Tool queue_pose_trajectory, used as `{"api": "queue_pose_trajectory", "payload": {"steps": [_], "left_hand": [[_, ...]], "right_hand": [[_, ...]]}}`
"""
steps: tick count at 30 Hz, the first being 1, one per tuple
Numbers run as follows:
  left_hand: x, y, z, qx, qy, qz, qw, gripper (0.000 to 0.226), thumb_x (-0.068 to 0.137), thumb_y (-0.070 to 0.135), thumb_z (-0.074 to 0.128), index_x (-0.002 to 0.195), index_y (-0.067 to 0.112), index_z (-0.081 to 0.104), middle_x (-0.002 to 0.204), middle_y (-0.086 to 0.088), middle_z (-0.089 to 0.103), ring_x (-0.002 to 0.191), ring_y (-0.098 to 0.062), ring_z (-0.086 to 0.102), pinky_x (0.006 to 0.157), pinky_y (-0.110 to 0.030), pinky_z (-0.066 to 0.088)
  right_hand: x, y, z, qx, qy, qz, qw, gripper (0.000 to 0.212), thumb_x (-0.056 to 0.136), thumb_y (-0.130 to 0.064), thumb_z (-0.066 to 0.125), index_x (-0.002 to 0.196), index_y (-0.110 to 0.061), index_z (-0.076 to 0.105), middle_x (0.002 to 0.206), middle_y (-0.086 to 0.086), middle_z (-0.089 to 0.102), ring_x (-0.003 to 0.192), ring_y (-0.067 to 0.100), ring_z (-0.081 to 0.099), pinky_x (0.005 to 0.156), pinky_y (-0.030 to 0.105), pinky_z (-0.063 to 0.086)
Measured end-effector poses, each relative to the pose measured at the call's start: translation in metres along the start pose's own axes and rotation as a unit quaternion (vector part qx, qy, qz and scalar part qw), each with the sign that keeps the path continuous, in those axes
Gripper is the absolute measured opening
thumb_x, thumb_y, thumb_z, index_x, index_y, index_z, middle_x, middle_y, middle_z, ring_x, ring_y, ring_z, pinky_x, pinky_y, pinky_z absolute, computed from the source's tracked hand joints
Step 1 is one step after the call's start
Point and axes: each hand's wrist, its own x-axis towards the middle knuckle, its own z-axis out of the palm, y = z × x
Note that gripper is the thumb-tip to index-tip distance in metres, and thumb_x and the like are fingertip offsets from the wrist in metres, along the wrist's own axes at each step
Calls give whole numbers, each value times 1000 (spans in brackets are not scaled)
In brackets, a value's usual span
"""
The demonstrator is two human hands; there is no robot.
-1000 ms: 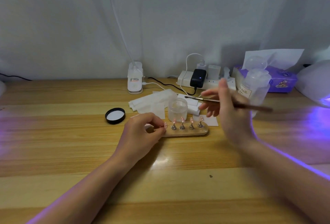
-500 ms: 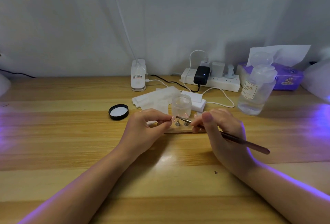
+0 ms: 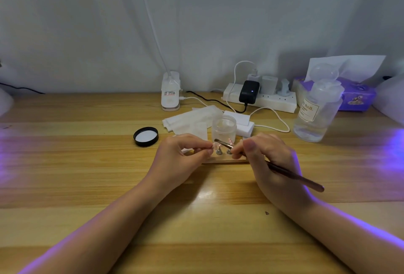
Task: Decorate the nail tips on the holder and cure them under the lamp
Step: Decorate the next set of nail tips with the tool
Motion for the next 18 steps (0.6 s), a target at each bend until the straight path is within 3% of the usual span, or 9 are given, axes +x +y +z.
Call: {"api": "queue_pose_trajectory", "payload": {"steps": [6,11,15,18], "left_hand": [[1,0,0,-1,-2,0,1000,16,74,3,72,86,14,73,79,-1,70,76,-6,62,69,-13,47],[1,0,0,-15,-3,-7,1000,16,74,1,72,86,13,73,79,-3,70,76,-9,62,69,-17,48],[1,-1,0,-16,-4,-13,1000,16,74,3,72,85,15,73,79,-1,70,77,-11,63,69,-16,48],[1,0,0,-22,-3,-18,1000,15,75,3,72,83,15,74,79,-2,70,79,-14,63,70,-18,48]], "right_hand": [[-3,-1,-1,28,6,11,1000,59,96,-46,29,64,-11,66,57,-4,61,66,-1,55,72,30,41],[1,-1,0,2,-17,19,1000,53,93,-51,29,72,-19,66,68,-11,63,71,1,58,75,31,41],[-3,-1,-1,40,-6,22,999,59,95,-48,29,64,-13,65,58,-4,61,66,0,55,71,32,42],[-2,-1,-1,46,-3,25,999,53,94,-48,32,71,-14,66,66,-6,62,71,3,58,70,36,46]]}}
